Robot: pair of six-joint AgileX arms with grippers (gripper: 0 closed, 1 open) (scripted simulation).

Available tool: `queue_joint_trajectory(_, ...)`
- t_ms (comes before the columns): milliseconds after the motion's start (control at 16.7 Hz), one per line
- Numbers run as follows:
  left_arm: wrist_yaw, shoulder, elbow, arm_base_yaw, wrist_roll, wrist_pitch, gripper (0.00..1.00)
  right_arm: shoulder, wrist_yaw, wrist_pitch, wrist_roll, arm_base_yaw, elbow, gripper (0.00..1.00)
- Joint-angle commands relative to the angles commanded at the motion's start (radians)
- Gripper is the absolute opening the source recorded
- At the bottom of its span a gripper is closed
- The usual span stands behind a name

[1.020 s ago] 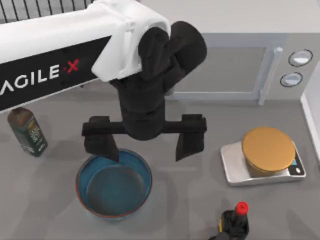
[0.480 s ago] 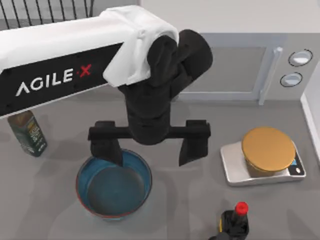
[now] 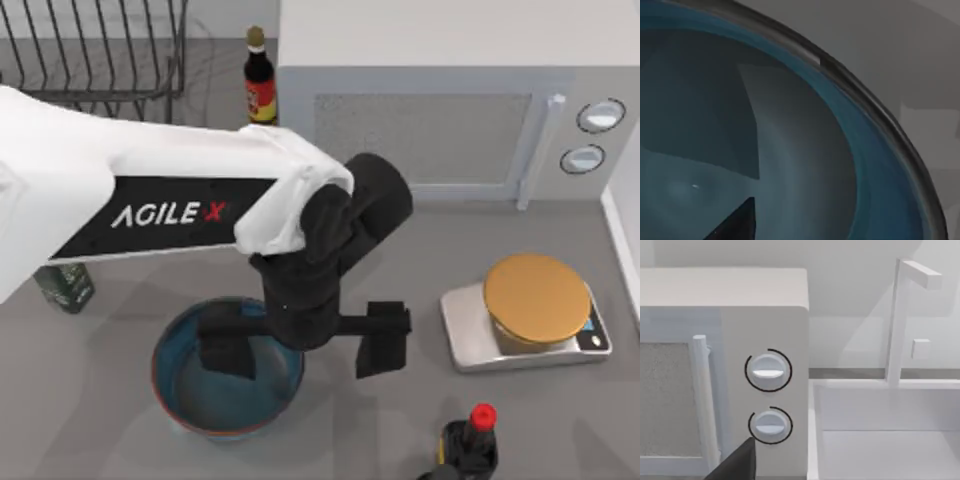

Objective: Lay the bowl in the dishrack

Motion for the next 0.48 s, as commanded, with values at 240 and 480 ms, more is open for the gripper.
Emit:
queue_joint_trajectory(240,0.0,0.003,-0.008,0.0,0.0,0.01,1.0,0.0,0.0,0.0,0.0,0.0,0.0,1.0)
queue_joint_trajectory(480,0.0,0.003,-0.008,0.0,0.0,0.01,0.7,0.0,0.0,0.0,0.0,0.0,0.0,1.0)
